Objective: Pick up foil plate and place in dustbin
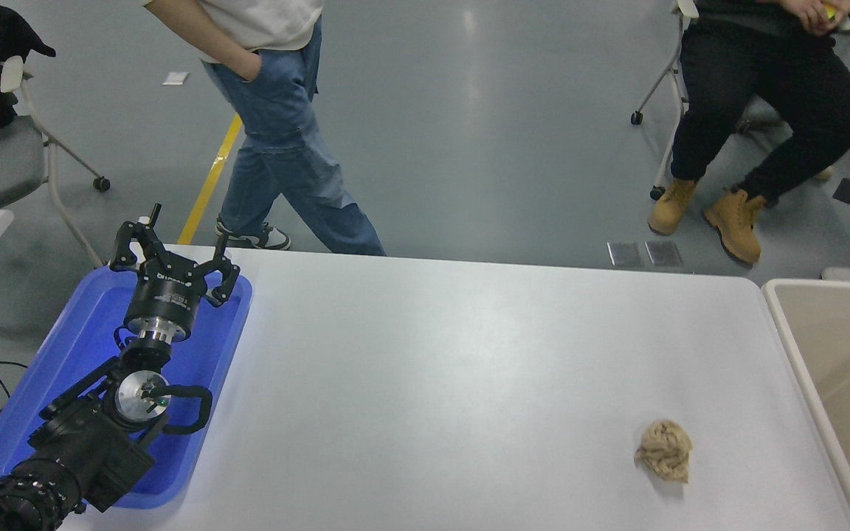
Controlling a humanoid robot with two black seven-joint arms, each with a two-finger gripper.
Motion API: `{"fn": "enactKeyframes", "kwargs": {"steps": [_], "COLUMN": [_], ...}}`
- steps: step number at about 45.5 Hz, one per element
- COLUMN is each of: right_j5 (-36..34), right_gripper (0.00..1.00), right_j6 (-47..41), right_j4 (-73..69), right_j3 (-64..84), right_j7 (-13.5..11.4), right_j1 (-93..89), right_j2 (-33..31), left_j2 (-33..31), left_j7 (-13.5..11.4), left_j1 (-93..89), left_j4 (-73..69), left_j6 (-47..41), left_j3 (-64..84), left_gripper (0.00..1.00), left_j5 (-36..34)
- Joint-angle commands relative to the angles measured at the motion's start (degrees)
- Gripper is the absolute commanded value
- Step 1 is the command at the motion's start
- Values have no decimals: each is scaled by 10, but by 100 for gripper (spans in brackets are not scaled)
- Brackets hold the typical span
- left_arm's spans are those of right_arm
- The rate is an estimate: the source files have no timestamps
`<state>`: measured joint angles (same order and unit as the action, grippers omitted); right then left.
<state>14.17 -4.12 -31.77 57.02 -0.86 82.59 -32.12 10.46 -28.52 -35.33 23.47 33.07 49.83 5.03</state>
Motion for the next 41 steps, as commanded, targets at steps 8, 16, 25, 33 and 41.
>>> {"fn": "enactKeyframes", "kwargs": {"steps": [8,16,25,33,41], "right_j5": [-1,0,5,6,6], "right_gripper": [100,100,100,100,100], "right_j6": [-79,-122,-186,-255,-314], "right_j4": [-211,-276,-341,-381,-409], "right_j3": [108,122,123,122,121], "right_j7": [0,0,0,1,1], "right_j1": [215,275,342,395,433], "right_j2": [44,67,87,98,104], "left_j2": [0,0,0,0,0], "left_j7": [0,0,0,0,0], "left_j1": [0,0,0,0,0], "left_j4": [0,0,0,0,0], "left_j6": [0,0,1,1,0], "left_j3": [0,0,0,0,0], "left_gripper": [100,100,100,100,100], "left_j5": [0,0,0,1,1]}}
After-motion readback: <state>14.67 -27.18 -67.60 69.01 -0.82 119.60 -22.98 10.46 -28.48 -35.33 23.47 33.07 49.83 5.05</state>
